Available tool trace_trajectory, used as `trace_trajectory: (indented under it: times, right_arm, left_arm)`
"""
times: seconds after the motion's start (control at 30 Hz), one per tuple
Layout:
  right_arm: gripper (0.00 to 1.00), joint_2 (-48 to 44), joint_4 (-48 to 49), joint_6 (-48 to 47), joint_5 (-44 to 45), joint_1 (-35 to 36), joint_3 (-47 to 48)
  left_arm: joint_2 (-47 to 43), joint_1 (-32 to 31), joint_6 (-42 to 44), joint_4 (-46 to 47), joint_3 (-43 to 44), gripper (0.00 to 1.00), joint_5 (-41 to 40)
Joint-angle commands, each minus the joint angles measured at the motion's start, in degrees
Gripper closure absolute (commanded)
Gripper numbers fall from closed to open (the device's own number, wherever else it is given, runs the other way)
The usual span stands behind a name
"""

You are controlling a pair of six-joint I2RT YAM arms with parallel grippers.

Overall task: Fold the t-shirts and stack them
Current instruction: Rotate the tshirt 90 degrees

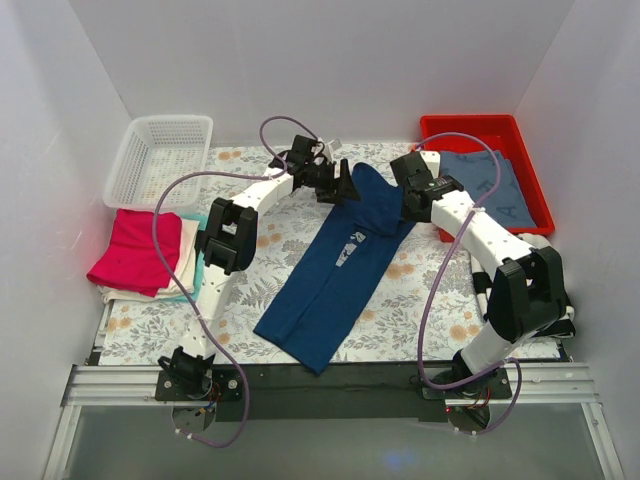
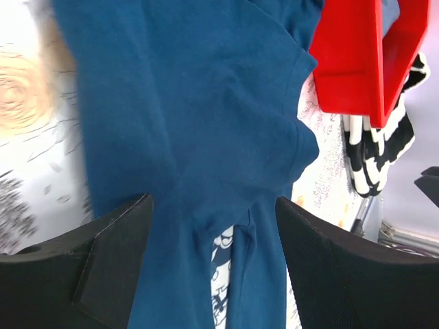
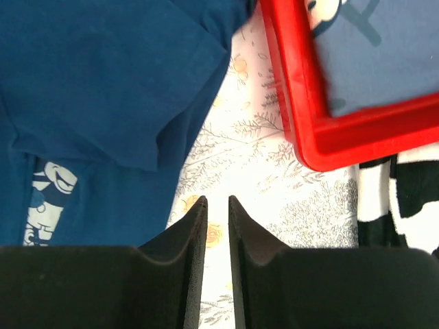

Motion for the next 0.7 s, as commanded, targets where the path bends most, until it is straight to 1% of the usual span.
trace_trajectory:
  times: [0.0,0.1,0.13,0.17,0.23,0.27,0.37,0.4,0.47,0.5,0.6,0.67]
  right_arm:
    - [0.76,-1.45,-1.51,2.60,-3.77,-0.16,-0.63]
    - [0.78,-0.84,-1.51,2.78,-5.35,-0.33,-1.60]
    - [0.78,-0.32,-1.51,2.78,-5.62,-0.33,-1.51]
    - [0.79,-0.14,-1.51,2.78,-5.97,-0.33,-1.43]
    - [0.80,0.30,-1.60,2.78,-6.24,-0.33,-1.25]
    - [0.80,0.74,-1.60,2.78,-6.41,-0.33,-1.08]
    - [0.80,1.44,-1.69,2.78,-6.94,-0.33,-1.07]
    - [0.81,1.71,-1.60,2.78,-7.29,-0.33,-1.07]
    - [0.81,2.06,-1.60,2.78,-7.99,-0.33,-1.16]
    - [0.81,2.24,-1.60,2.78,-8.17,-0.33,-1.25]
    - [0.82,3.03,-1.60,2.78,-8.52,-0.33,-0.81]
    - [0.82,3.82,-1.60,2.69,-9.39,-0.33,-0.55]
  left_arm:
    - [0.22,-0.65,-1.55,3.39,1.32,0.29,4.62]
    - [1.28,-0.65,-2.69,2.78,0.89,0.29,-0.37]
    - [1.36,-0.65,-2.95,2.16,0.80,0.29,-3.26]
    - [1.63,-0.74,-3.13,0.68,0.88,0.29,-8.42]
    - [1.89,-0.47,-3.39,-0.82,1.15,0.29,-13.90]
    - [2.07,-0.04,-3.57,-2.75,1.24,0.29,-19.67]
    - [2.59,1.45,-4.80,-6.96,1.85,0.29,-26.91]
    - [2.86,1.89,-5.59,-8.20,2.11,0.29,-31.80]
    - [3.30,3.30,-5.59,-11.27,3.08,0.29,-34.65]
    - [3.65,3.57,-7.07,-12.77,3.43,0.29,-39.89]
    - [4.44,5.76,-9.45,-16.90,4.49,0.29,-46.06]
    - [4.62,7.95,-12.17,-19.19,4.75,0.29,-47.22]
